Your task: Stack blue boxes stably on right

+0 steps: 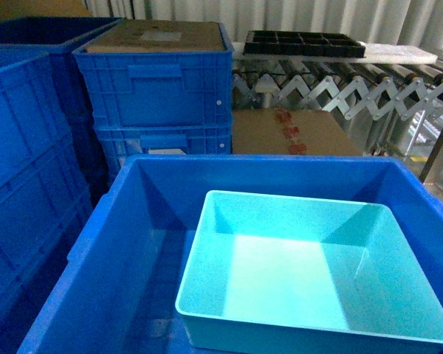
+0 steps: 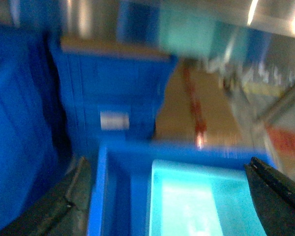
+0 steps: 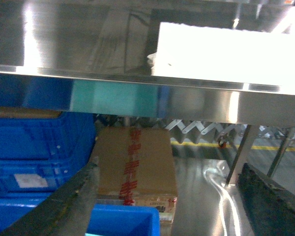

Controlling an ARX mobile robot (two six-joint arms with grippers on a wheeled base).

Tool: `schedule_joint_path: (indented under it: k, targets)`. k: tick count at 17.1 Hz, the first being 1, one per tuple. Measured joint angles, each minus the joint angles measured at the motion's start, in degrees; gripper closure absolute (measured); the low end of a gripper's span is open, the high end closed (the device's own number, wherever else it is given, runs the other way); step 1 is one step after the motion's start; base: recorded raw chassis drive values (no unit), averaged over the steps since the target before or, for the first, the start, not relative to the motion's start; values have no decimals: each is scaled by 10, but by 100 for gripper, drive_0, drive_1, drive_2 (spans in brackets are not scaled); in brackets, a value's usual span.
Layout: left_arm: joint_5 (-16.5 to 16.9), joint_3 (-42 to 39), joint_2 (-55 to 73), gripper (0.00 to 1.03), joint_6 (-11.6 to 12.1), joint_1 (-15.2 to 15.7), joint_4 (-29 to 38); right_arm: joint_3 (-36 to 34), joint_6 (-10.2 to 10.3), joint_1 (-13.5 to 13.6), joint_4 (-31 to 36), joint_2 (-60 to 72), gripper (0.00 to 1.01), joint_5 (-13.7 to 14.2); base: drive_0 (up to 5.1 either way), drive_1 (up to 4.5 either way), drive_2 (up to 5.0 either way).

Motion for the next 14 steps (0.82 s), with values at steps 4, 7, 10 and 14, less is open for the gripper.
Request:
schedule_joint_path:
  k: [4,7,10,14]
  targets:
    - [-5,-313,-169,60,155,78,347,-202,9,35,98,-106,62,52,0,0,0]
    - [49,-447,-229,99,170,118,387,-310,9,33,139,-167,100,55,0,0,0]
    - [62,-483,-264,101,170,137,400,-345,10,33,148,-193,100,55,0,0,0]
    - [95,-550,-318,101,170,165,403,-406,10,33,151,-246,100,56,0,0,0]
